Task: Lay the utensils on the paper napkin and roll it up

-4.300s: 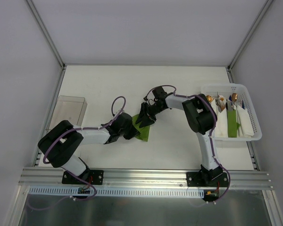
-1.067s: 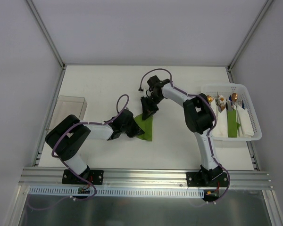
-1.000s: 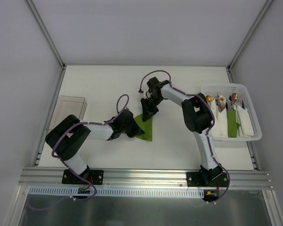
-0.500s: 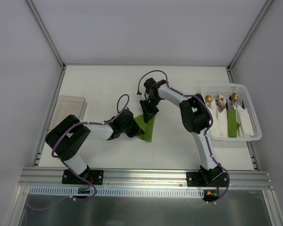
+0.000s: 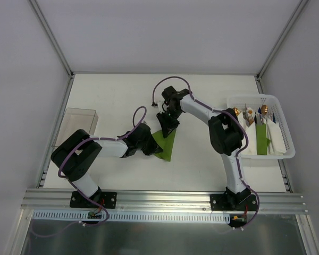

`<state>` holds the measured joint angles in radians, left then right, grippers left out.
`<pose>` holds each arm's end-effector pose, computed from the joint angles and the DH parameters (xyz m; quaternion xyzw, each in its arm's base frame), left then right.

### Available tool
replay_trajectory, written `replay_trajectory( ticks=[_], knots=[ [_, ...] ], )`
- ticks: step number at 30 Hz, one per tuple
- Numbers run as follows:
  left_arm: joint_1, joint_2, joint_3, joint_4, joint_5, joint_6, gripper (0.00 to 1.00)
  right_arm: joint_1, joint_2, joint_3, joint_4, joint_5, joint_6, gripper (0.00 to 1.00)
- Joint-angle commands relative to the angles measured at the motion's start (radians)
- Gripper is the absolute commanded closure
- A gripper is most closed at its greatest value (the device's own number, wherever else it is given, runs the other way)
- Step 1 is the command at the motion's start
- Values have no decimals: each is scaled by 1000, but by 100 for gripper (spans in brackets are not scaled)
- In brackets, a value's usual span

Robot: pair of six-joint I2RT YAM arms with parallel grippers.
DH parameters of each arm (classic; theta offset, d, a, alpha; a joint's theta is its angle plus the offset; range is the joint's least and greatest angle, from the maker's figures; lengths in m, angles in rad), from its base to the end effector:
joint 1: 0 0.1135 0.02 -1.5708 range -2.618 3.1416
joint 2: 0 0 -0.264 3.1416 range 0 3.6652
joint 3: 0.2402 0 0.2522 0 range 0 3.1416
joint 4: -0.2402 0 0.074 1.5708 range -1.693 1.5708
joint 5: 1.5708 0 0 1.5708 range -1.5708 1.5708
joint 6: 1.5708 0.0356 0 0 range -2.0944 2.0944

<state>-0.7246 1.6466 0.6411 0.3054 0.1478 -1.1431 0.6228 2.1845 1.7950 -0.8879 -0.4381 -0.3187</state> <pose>0.2252 -0.2064 0.1317 -0.1574 0.8910 -0.3779 0.1963 0.3585 0.2760 0.1901 -0.4663 0.8462 0.2341 0.1085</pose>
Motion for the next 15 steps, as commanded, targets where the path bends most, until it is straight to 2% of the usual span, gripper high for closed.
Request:
replay_trajectory(
  ticks=[1, 8, 15],
  knots=[
    [7, 25, -11, -109, -2, 36, 100, 28, 0, -31, -31, -37, 6, 86],
    [8, 24, -14, -109, -2, 36, 100, 34, 56, -49, -36, 12, 1, 88],
    [8, 25, -17, -107, 3, 37, 100, 3, 132, 36, -51, 73, 1, 88]
  ],
)
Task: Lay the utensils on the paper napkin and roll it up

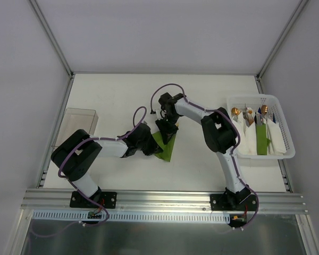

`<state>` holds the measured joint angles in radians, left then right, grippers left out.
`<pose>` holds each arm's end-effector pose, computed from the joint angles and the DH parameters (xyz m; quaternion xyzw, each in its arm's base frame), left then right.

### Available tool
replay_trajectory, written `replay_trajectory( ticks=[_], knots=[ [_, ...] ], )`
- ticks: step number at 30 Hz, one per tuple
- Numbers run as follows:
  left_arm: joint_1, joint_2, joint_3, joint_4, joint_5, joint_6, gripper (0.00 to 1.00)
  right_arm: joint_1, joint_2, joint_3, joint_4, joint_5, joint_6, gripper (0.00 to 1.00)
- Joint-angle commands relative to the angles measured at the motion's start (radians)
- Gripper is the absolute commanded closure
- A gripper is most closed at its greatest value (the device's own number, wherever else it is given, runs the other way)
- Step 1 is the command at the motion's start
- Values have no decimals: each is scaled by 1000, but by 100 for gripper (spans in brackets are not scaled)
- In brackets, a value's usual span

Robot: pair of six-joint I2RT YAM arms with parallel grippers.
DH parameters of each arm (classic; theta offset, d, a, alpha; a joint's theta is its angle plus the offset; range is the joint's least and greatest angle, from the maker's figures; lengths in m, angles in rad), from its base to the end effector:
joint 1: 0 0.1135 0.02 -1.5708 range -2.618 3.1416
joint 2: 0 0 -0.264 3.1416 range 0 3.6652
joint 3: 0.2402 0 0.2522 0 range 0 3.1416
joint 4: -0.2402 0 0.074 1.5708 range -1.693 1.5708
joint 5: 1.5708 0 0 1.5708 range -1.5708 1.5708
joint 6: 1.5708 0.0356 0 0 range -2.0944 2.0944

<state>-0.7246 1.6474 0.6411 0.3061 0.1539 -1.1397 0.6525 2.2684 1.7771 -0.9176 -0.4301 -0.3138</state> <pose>0.2251 -0.2065 0.1315 -0.1546 0.8913 -0.3791 0.1947 0.3494 0.2856 0.1482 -0.4677 0.8543 0.2230 0.0420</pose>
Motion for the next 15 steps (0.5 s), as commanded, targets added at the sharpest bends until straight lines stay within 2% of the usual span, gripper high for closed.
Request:
replay_trajectory(
  ticks=[1, 15],
  knots=[
    [8, 23, -18, -108, -4, 32, 100, -30, 58, 88, -30, 68, -4, 89],
    [13, -32, -35, -95, -10, 60, 100, -59, 100, 150, -58, 106, -11, 90]
  ],
)
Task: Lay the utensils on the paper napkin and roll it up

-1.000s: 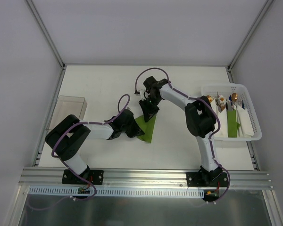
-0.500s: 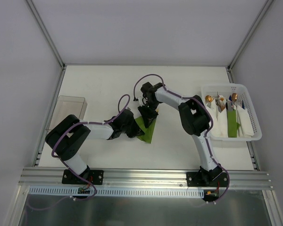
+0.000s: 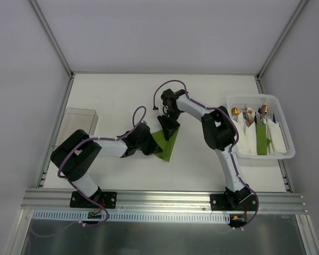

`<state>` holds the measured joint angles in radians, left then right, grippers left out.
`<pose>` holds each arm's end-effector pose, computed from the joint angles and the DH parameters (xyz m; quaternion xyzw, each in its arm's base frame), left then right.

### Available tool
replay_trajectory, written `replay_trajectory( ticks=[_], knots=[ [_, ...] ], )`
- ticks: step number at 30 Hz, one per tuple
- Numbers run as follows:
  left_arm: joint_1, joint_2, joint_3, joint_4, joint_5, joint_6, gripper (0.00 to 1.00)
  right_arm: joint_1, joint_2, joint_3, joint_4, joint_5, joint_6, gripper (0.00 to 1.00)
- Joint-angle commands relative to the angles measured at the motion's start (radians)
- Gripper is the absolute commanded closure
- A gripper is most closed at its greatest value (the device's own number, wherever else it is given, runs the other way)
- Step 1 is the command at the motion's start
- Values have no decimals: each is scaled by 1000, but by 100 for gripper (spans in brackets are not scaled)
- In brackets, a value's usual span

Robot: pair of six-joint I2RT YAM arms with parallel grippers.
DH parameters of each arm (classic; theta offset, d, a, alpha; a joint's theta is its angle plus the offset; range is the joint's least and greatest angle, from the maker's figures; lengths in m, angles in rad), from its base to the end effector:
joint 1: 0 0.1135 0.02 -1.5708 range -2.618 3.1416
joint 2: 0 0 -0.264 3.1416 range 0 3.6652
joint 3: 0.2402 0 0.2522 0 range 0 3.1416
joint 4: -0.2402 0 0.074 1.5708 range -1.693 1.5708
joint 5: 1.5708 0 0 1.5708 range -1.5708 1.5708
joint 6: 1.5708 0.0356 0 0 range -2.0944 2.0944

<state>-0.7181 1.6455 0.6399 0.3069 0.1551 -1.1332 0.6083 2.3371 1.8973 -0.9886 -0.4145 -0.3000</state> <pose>0.2262 -0.2049 0.1318 -0.1542 0.8911 -0.3787 0.1971 0.3737 0.2777 0.1482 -0.4414 0.8708 0.2135 0.0373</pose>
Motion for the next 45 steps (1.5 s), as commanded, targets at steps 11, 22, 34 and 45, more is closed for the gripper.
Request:
replay_trajectory(
  ticks=[11, 22, 34, 45],
  knots=[
    [-4, -113, 32, -40, -11, 144, 93, -16, 37, 29, 8, 80, -11, 92],
    [-12, 72, 162, 6, -12, 90, 94, -15, 47, 25, 8, 77, -7, 92],
    [-9, 88, 135, -60, 6, 59, 95, -22, 48, 29, 4, 85, -13, 93],
    [-10, -42, 50, -150, 67, 139, 95, -35, 56, 40, -5, 86, -13, 94]
  ],
)
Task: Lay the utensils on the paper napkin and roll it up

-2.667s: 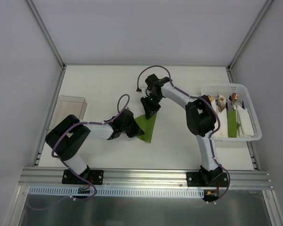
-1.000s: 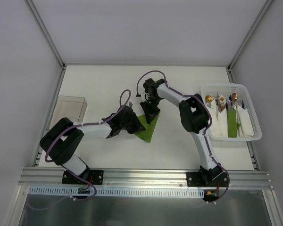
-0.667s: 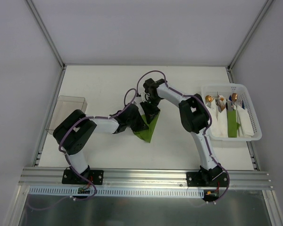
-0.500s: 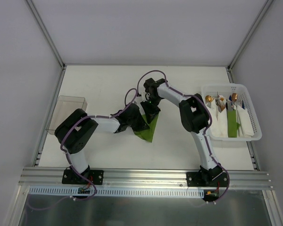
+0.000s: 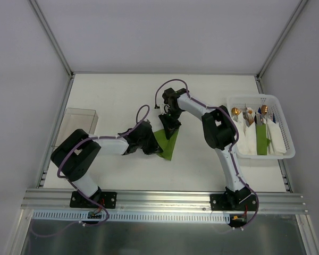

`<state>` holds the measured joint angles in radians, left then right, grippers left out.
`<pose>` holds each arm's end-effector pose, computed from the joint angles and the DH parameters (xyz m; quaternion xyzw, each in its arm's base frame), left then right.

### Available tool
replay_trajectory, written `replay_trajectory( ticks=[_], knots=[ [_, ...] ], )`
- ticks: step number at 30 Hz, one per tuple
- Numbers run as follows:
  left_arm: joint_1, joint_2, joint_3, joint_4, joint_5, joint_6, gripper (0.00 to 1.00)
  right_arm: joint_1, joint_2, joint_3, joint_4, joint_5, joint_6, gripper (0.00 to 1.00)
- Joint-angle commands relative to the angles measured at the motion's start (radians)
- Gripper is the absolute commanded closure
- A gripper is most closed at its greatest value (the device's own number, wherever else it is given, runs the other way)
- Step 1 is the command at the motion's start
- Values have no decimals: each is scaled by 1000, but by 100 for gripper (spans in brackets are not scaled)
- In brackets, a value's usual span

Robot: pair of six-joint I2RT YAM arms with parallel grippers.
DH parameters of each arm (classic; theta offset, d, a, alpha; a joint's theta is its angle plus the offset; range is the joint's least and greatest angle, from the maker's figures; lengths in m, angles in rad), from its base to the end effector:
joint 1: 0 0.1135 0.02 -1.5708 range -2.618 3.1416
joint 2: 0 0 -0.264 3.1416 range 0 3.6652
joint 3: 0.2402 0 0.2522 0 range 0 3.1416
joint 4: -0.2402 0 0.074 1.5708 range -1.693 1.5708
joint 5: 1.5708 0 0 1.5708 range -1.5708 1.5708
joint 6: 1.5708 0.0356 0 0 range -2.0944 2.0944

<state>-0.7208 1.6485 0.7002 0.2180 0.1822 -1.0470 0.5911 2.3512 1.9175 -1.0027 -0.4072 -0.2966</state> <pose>0.2311 -0.2116 0.1400 -0.1110 0.9032 -0.3668 0.1934 0.3803 0.2722 0.1469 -0.4319 0.8766 0.2092 0.0355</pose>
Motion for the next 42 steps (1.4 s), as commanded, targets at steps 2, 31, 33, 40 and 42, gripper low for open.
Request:
replay_trajectory(
  ticks=[2, 31, 33, 40, 42],
  knots=[
    [-8, -55, -11, -87, 45, 73, 94, -19, 43, 21, 6, 79, -15, 94],
    [-11, 43, 203, -144, 49, 171, 94, -19, 46, 26, -4, 70, -9, 95],
    [-11, 59, 196, -144, 60, 165, 94, -19, 48, 29, -7, 65, -7, 95],
    [-9, 117, 170, -187, 83, 159, 97, -28, 59, 44, -22, 45, 2, 95],
    [-9, 132, 165, -196, 95, 156, 98, -30, 59, 46, -24, 42, 4, 96]
  ],
)
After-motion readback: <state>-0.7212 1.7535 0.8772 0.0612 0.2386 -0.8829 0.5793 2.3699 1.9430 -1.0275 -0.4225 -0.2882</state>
